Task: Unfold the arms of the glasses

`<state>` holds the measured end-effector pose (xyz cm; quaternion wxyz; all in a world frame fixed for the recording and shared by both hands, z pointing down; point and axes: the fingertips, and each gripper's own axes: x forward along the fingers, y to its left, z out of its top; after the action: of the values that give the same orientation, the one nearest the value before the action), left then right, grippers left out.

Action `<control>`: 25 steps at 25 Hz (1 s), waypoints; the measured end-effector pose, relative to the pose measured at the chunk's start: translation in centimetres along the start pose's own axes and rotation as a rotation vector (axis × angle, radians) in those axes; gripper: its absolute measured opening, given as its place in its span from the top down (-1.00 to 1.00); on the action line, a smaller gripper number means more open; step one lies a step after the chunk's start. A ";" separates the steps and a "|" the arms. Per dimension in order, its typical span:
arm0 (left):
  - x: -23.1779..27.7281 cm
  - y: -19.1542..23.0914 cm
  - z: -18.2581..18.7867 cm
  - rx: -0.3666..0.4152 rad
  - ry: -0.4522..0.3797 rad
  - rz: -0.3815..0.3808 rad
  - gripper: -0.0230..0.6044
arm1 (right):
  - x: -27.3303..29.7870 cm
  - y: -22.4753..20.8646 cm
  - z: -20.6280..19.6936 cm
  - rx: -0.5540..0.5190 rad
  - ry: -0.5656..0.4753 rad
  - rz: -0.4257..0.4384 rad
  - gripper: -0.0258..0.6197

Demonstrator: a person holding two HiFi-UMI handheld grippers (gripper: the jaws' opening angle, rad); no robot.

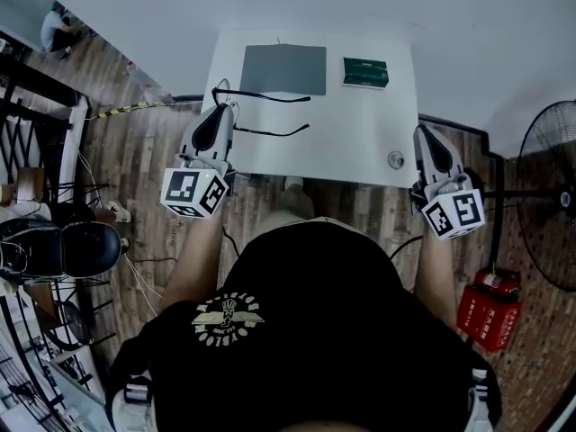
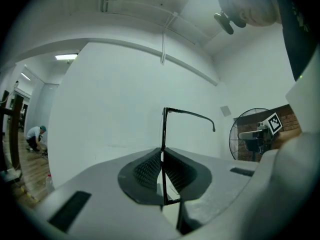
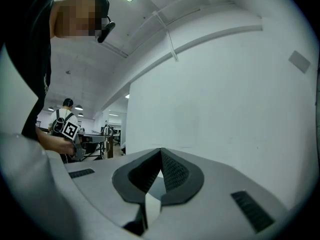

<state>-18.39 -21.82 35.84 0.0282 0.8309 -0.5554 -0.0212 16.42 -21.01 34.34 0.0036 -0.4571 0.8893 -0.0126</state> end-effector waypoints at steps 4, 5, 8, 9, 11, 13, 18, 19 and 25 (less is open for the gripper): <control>-0.7 0.2 -0.1 -0.002 -0.004 0.009 0.86 | -0.1 0.4 0.2 -0.017 -0.005 -0.010 0.92; -0.9 0.2 -0.2 -0.002 -0.005 0.012 0.86 | -0.1 0.4 0.2 -0.018 -0.006 -0.011 0.92; -1.6 0.0 -0.3 -0.003 -0.005 0.018 0.86 | -0.5 0.5 0.2 -0.020 -0.004 -0.010 0.92; -1.9 0.0 -0.3 -0.003 -0.005 0.019 0.86 | -0.6 0.6 0.2 -0.022 -0.001 -0.009 0.92; -2.6 -0.1 -0.5 -0.005 -0.004 0.020 0.86 | -1.0 1.1 0.0 -0.026 0.006 -0.007 0.92; -3.2 -0.1 -0.6 -0.010 -0.004 0.022 0.86 | -1.2 1.7 -0.1 -0.030 0.014 -0.003 0.92; -5.1 -0.3 -1.0 -0.011 -0.006 0.040 0.86 | -1.5 3.0 -0.6 -0.038 0.019 0.024 0.92; -5.4 -0.5 -1.1 -0.012 -0.005 0.044 0.86 | -1.6 3.1 -0.6 -0.039 0.018 0.028 0.92; -6.5 -2.0 -1.5 -0.006 0.013 0.043 0.86 | -3.0 3.2 -0.7 -0.031 0.013 0.036 0.92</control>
<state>-18.90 -14.98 37.24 0.0347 0.8188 -0.5728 -0.0166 15.53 -16.67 34.92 -0.0090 -0.4410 0.8975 -0.0016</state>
